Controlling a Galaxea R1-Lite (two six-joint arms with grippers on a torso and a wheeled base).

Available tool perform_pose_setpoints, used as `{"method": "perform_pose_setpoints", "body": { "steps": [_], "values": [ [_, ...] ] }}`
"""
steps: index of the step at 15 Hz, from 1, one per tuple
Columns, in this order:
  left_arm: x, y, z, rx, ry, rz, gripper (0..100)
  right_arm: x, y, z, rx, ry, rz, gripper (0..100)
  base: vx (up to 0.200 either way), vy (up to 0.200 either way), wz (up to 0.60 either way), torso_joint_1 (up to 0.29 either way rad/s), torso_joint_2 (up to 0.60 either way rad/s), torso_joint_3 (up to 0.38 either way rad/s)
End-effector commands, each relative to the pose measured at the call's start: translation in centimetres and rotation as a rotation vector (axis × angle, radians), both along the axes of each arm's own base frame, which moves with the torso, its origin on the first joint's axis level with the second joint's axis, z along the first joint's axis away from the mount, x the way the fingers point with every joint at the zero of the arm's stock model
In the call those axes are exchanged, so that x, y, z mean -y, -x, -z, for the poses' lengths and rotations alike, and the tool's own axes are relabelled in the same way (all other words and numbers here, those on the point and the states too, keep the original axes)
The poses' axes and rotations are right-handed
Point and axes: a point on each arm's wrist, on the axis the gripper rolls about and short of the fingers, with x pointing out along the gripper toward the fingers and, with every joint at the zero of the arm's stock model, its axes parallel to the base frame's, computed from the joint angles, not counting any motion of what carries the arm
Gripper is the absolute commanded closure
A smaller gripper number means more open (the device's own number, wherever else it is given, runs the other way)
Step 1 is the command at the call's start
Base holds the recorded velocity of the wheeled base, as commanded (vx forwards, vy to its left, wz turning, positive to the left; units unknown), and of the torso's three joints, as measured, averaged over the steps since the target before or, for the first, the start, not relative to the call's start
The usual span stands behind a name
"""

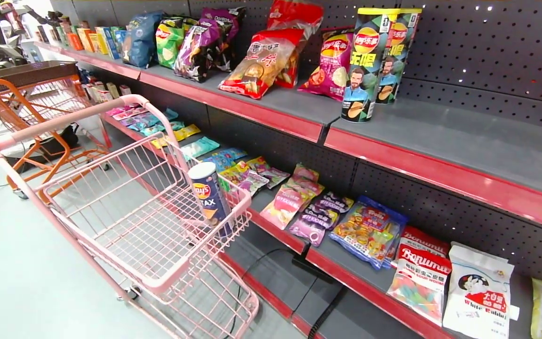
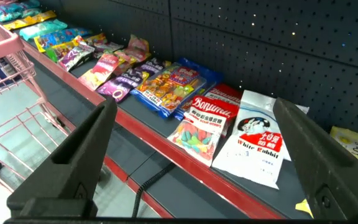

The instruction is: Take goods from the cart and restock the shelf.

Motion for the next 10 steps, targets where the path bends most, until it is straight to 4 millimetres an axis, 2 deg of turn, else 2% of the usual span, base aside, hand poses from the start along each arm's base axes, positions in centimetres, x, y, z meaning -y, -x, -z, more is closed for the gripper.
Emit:
{"method": "perform_pose_setpoints", "body": {
  "steps": [1,2,3,4,6,7,8,10],
  "values": [
    [-0.1,-0.6,-8.4,0.032,0.045,0.051,0,0.0,0.0,0.0,-0.002,0.0,0.0,0,0.0,0.0,0.0,0.0,0.0,0.0],
    [0.0,-2.4,-13.1,0.026,0.099,0.069,0,0.0,0.0,0.0,-0.002,0.002,-0.002,0,0.0,0.0,0.0,0.0,0.0,0.0],
    [0.2,-5.1,-16.0,-0.011,0.13,0.066,0,0.0,0.0,0.0,-0.002,0.002,-0.002,0,0.0,0.0,0.0,0.0,0.0,0.0],
    [0.4,-8.8,-16.4,-0.083,0.135,0.058,0,0.0,0.0,0.0,-0.002,0.002,-0.002,0,0.0,0.0,0.0,0.0,0.0,0.0],
    [0.8,-15.8,-14.5,-0.155,0.137,0.048,0,0.0,0.0,0.0,-0.002,0.003,-0.002,0,0.0,0.0,0.0,0.0,0.0,0.0],
    [1.0,-19.2,-12.4,-0.194,0.135,0.05,0,0.0,0.0,0.0,-0.002,0.002,-0.002,0,0.0,0.0,0.0,0.0,0.0,0.0],
    [1.1,-21.9,-10.1,-0.236,0.134,0.066,0,0.0,0.0,0.0,-0.002,0.003,-0.002,0,0.0,0.0,0.0,0.0,0.0,0.0],
    [1.4,-25.6,-7.9,-0.274,0.135,0.127,0,0.0,0.0,0.0,-0.002,0.003,-0.002,0,0.0,0.0,0.0,0.0,0.0,0.0]
  ]
}}
